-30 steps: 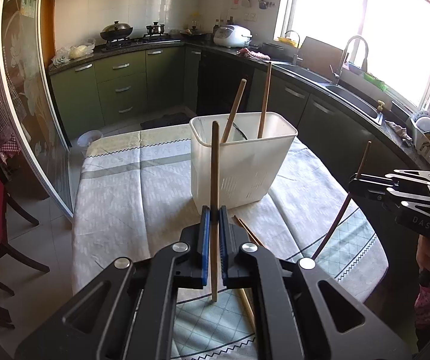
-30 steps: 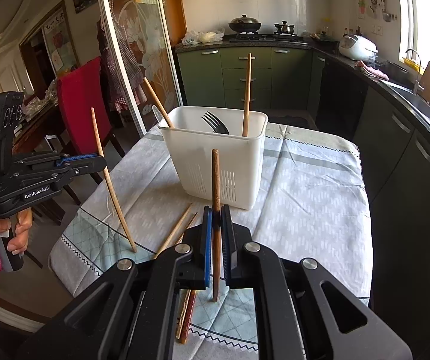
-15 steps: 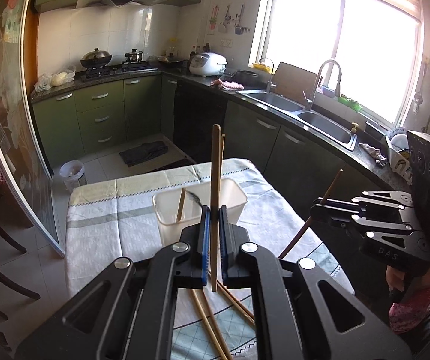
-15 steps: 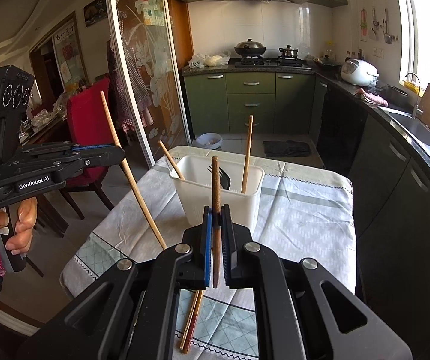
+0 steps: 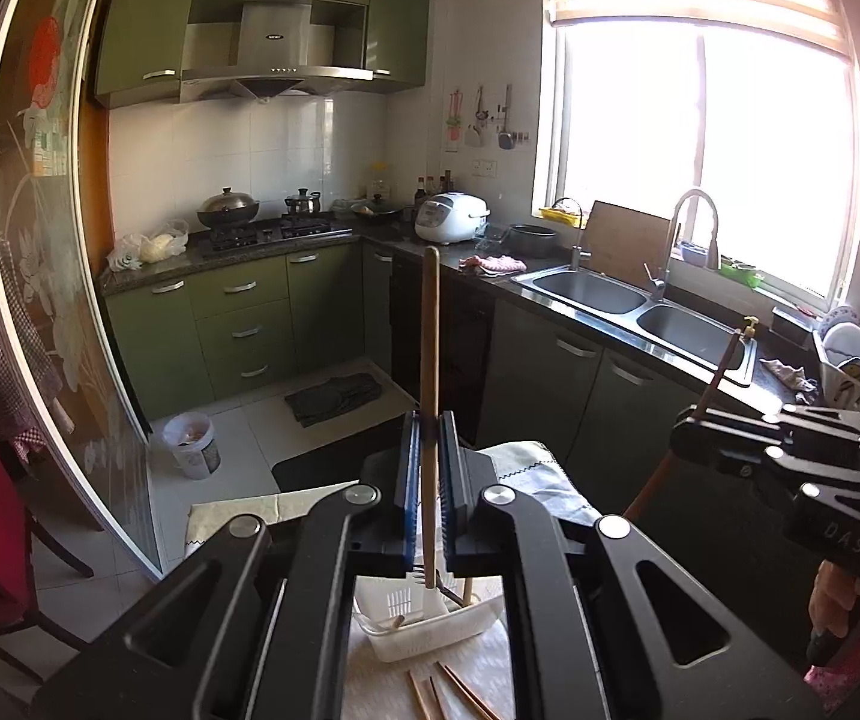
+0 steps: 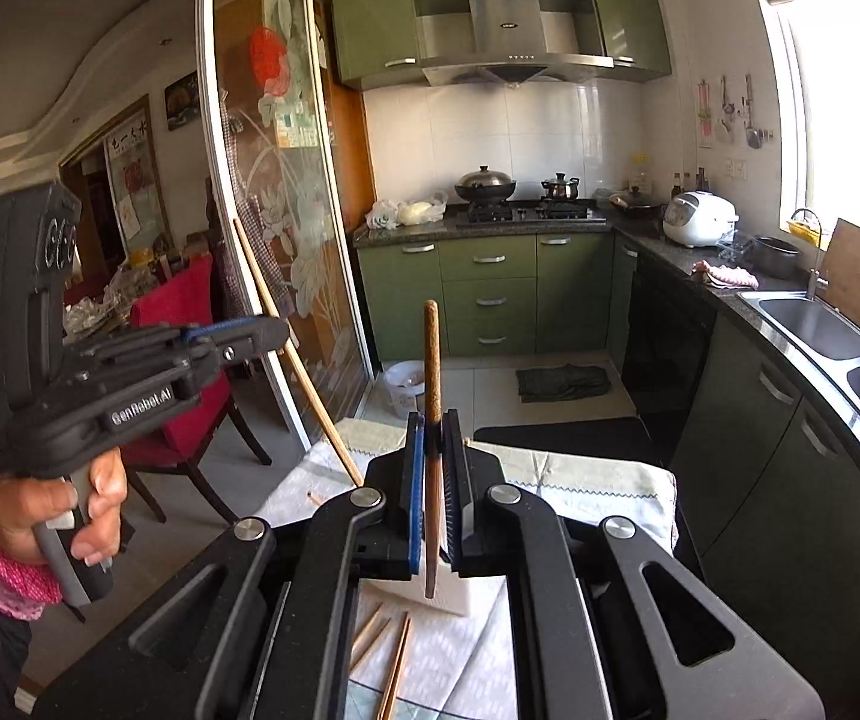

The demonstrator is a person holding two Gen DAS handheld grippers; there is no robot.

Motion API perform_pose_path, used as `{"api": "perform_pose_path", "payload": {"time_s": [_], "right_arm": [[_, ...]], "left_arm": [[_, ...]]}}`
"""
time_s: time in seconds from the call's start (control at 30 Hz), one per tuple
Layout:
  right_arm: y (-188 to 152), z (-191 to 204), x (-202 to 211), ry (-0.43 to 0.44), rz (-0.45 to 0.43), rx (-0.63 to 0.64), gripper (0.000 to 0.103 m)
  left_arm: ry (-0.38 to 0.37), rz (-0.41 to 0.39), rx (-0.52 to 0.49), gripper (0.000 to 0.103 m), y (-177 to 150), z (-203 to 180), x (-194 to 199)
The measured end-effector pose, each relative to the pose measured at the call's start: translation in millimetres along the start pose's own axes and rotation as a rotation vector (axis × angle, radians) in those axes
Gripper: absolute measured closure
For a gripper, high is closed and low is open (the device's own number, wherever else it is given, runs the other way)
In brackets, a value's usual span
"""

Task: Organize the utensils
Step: 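Lower both chopsticks into the white holder and open both tools, then grasp a wooden chopstick with the left tool while the right tool grasps another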

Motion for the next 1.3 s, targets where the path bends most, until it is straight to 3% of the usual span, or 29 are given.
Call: {"api": "perform_pose_path", "payload": {"time_s": [0.23, 0.43, 0.6, 0.67, 0.8, 1.03, 1.17, 1.3], "right_arm": [[16, -3, -56, -0.034, 0.015, -0.012, 0.096], [-14, -3, -109, -0.058, 0.112, 0.005, 0.096], [-31, -5, -125, -0.067, 0.149, 0.011, 0.095], [-31, -6, -122, -0.07, 0.14, 0.007, 0.088], [-26, -7, -105, -0.058, 0.109, 0.005, 0.087], [-38, -9, -63, -0.021, 0.073, 0.006, 0.084], [-71, -18, -39, -0.012, 0.09, 0.005, 0.075], [-114, -31, -28, -0.024, 0.14, -0.015, 0.075]], "left_arm": [[0.043, 0.08, 0.019, 0.097, -21, 14, -45], [0.049, 0.162, -0.004, 0.097, -45, 17, -69], [0.038, 0.182, 0.004, 0.097, -50, 20, -73], [0.039, 0.175, -0.002, 0.093, -48, 20, -70], [0.041, 0.158, -0.009, 0.073, -43, 17, -62], [0.006, 0.113, 0.019, 0.068, -44, 16, -22], [-0.01, 0.154, 0.053, 0.051, -79, 23, 2], [-0.015, 0.308, 0.127, 0.051, -147, 37, -8]]}}
Point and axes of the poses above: each gripper's, at about its wrist camera, not at the fingertips, and x roughly against the way its jaws point, z to its left, y to its top, the point moved 1 cm from there along -x, roughly the way its jaws point, and after that the axes turned 6 degrees about -y, right-handed, at the moved point
